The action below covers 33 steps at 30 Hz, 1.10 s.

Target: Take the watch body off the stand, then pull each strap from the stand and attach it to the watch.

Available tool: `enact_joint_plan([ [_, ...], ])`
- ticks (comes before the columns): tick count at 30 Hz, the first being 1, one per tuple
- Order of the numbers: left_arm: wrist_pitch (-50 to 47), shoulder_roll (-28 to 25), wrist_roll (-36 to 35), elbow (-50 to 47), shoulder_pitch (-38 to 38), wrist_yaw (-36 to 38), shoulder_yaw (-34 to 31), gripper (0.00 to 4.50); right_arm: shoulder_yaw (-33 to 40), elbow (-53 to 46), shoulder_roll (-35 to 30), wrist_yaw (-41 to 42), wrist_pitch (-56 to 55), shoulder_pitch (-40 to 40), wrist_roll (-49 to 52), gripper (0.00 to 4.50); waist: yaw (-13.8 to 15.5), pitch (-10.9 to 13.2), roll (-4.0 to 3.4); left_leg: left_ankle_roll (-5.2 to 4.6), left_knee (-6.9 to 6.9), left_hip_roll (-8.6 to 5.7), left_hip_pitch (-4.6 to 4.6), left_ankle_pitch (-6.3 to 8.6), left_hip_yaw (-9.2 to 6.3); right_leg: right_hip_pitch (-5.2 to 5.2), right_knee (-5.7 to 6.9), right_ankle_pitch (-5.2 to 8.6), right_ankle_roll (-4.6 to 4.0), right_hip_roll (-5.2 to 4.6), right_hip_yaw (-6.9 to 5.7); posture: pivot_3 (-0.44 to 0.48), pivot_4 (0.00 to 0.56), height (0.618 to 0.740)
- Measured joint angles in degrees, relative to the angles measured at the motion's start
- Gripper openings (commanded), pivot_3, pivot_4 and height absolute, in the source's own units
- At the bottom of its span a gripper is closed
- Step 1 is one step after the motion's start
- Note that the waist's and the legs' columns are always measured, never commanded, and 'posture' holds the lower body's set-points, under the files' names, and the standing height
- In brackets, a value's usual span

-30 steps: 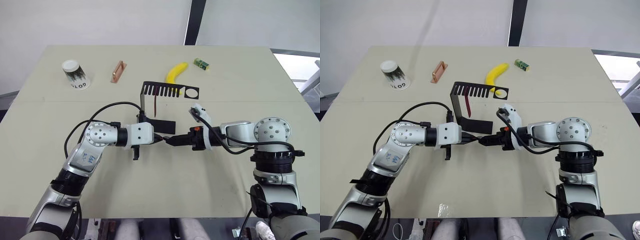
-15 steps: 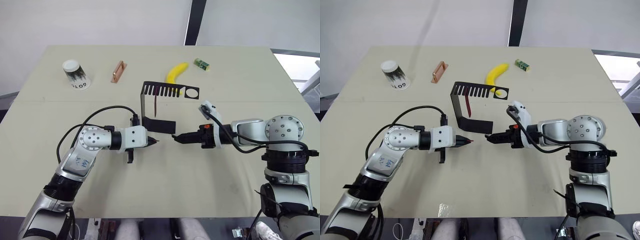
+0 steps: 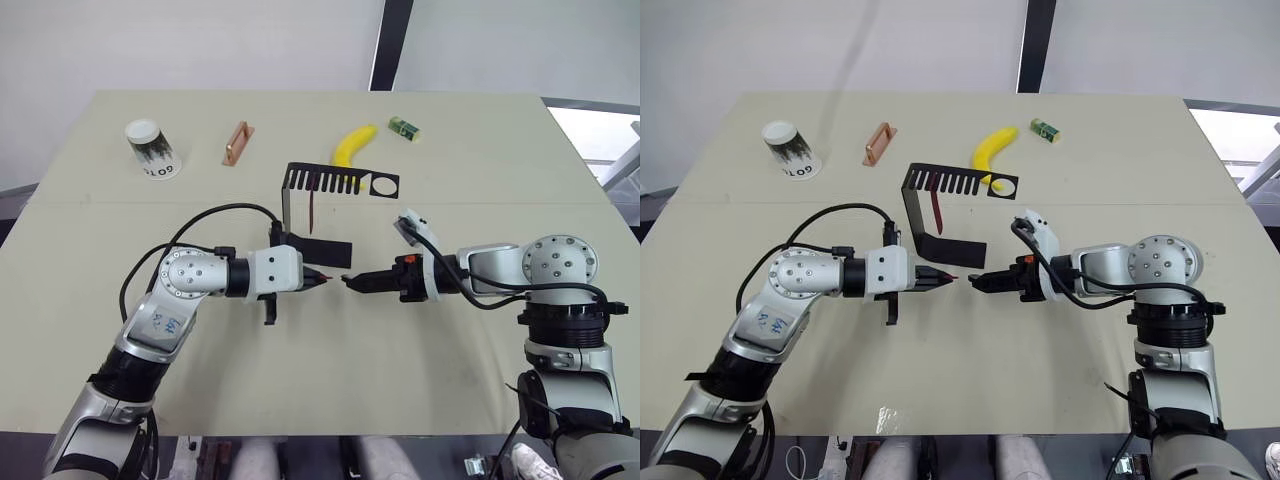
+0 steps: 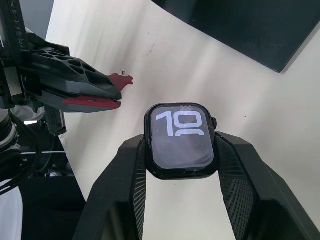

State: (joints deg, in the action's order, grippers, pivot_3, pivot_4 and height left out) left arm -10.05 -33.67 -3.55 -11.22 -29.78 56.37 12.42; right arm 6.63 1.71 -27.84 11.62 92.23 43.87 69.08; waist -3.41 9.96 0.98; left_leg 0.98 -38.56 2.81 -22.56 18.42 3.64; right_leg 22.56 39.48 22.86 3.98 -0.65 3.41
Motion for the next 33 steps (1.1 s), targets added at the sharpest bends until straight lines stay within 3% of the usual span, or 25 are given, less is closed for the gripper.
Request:
enact_joint_plan([
  [33, 1.5, -0.5, 0.5, 1.0, -0.9, 0.1, 1.2, 0.0, 0.0, 0.3, 0.6, -0.2, 0.0, 0.0, 2.6, 1.52, 0.0, 0.0, 0.0, 0.0, -0.04, 0.01, -0.02, 0.0, -0.01, 0.0, 0.01, 0.0, 0.0, 0.01, 0.0, 0.0, 0.15, 0.74],
])
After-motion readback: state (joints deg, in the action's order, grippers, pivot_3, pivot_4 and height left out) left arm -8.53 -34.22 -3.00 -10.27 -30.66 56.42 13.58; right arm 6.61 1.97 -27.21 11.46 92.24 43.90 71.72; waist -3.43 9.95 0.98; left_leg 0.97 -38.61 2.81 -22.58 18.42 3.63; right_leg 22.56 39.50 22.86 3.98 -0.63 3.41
